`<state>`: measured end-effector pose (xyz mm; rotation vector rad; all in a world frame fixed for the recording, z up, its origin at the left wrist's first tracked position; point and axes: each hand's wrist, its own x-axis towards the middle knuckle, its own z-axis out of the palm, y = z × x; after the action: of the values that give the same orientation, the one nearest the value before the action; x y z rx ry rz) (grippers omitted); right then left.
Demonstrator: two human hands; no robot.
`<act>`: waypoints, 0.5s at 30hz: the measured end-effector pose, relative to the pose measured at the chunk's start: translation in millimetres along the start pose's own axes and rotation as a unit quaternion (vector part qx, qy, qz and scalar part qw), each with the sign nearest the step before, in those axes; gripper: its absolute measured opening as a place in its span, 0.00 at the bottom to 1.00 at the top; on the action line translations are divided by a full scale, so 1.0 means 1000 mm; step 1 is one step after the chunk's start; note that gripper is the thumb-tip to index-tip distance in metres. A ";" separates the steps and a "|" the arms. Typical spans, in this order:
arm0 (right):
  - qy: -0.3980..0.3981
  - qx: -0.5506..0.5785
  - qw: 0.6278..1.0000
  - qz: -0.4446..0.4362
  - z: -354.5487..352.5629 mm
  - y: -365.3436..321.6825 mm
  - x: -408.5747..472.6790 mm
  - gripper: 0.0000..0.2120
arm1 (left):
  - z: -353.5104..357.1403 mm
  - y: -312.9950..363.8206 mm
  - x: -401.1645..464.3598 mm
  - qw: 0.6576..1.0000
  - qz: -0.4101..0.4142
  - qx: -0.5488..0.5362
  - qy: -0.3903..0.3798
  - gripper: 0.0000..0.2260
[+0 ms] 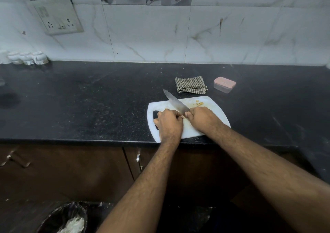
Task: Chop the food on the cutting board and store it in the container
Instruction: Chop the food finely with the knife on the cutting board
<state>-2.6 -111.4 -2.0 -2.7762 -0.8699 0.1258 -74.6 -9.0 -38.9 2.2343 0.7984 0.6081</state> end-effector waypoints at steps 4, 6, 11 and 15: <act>0.002 -0.001 1.000 -0.005 -0.001 0.000 -0.001 0.17 | 0.000 0.001 0.000 1.000 -0.004 0.004 0.004 0.06; 0.003 -0.010 1.000 -0.010 0.000 0.000 0.000 0.18 | 0.001 0.001 0.001 1.000 -0.002 0.006 0.005 0.06; 0.009 -0.016 1.000 -0.016 0.003 0.002 0.002 0.18 | 0.001 0.001 0.001 1.000 -0.001 0.003 0.010 0.05; 0.014 -0.030 0.999 -0.022 0.003 -0.001 0.003 0.17 | 0.002 0.000 0.001 1.000 0.002 0.009 0.013 0.05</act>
<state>-1.0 -108.1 -4.7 -2.8051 -0.9433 0.0542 -72.3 -8.9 -40.1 2.2489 0.8144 0.6354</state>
